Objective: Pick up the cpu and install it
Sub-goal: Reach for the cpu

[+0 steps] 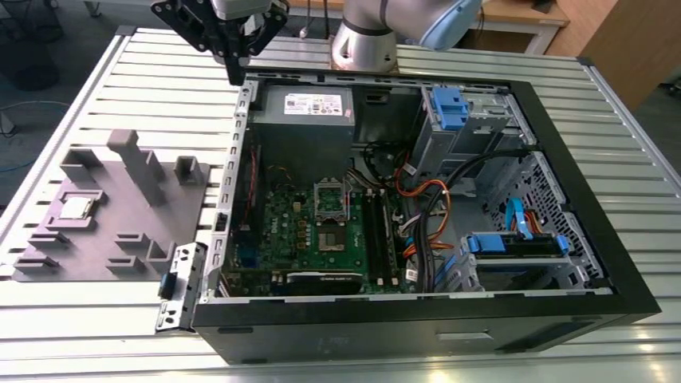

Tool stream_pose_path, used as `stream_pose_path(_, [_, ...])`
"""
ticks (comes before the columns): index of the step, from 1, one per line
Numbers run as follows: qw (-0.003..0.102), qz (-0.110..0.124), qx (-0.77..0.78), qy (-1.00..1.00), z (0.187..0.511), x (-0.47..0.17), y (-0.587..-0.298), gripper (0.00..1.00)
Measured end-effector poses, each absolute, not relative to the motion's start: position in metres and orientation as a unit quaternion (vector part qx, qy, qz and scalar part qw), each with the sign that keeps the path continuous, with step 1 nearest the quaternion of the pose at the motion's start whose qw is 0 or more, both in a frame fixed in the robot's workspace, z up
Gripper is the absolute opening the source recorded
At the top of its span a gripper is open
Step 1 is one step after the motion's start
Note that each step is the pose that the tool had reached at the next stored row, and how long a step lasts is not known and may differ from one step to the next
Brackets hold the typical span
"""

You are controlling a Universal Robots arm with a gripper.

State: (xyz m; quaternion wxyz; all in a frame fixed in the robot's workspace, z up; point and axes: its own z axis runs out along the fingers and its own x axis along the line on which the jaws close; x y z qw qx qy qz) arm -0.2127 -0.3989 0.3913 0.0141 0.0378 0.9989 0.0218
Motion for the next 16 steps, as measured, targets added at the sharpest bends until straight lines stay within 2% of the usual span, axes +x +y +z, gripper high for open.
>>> stream_pose_path(16, [0.014, 0.022, 0.038, 0.999, 0.391, -0.239, -0.399, 0.11])
